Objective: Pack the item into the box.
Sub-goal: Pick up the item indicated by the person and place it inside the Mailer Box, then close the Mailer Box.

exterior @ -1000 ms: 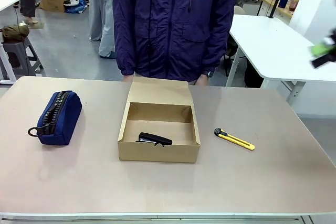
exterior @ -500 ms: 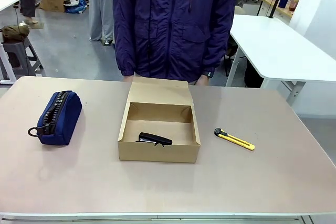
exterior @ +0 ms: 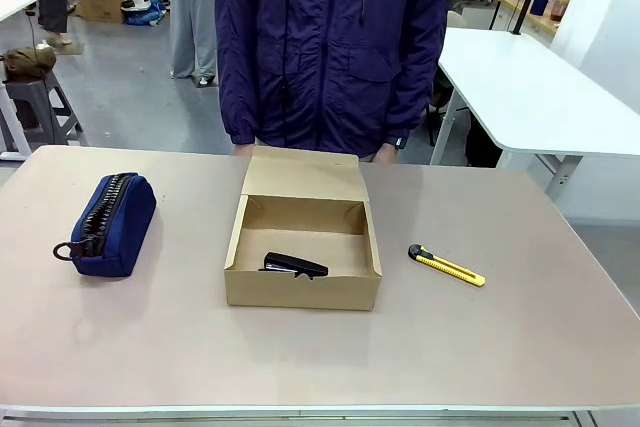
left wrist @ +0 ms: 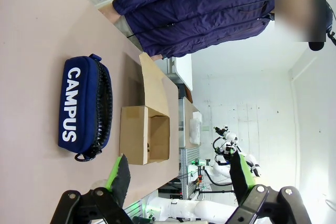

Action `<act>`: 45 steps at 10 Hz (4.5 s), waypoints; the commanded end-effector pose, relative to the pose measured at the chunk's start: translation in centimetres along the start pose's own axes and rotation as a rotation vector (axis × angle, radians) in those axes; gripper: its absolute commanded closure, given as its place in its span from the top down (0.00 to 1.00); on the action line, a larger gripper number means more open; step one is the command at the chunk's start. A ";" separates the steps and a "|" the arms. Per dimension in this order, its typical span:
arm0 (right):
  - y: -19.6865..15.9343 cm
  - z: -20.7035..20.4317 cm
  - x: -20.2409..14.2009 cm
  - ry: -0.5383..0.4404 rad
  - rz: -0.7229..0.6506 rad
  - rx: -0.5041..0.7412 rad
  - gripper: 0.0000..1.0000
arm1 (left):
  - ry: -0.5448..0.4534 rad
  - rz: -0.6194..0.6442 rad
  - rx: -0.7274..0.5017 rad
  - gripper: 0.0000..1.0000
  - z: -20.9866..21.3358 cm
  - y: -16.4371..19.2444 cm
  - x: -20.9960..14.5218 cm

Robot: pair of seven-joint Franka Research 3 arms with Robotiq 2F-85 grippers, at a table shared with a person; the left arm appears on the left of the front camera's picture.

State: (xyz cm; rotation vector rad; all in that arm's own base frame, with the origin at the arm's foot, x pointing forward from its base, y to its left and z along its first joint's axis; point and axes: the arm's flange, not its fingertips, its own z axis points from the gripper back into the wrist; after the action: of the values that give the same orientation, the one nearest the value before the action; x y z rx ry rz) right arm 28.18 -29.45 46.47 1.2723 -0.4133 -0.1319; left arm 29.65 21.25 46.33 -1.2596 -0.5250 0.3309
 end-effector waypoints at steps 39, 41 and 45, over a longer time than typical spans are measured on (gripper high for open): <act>-0.3 -25.3 6.8 0.313 0.074 -0.180 1.00 | 0.382 -0.116 0.216 1.00 -29.1 -2.9 -0.8; -1.8 -30.5 9.0 0.290 0.060 -0.162 1.00 | 0.432 -0.122 0.161 1.00 -33.9 -0.6 0.8; -3.8 -40.0 12.1 0.308 0.052 -0.157 1.00 | 0.335 -0.026 0.084 1.00 -38.7 3.9 1.6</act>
State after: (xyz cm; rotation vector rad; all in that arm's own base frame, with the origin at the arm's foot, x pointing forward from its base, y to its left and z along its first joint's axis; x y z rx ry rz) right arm 53.14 0.80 35.90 1.0996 -0.1643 0.0951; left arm 51.64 -7.05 34.97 -1.1520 -0.1751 0.1011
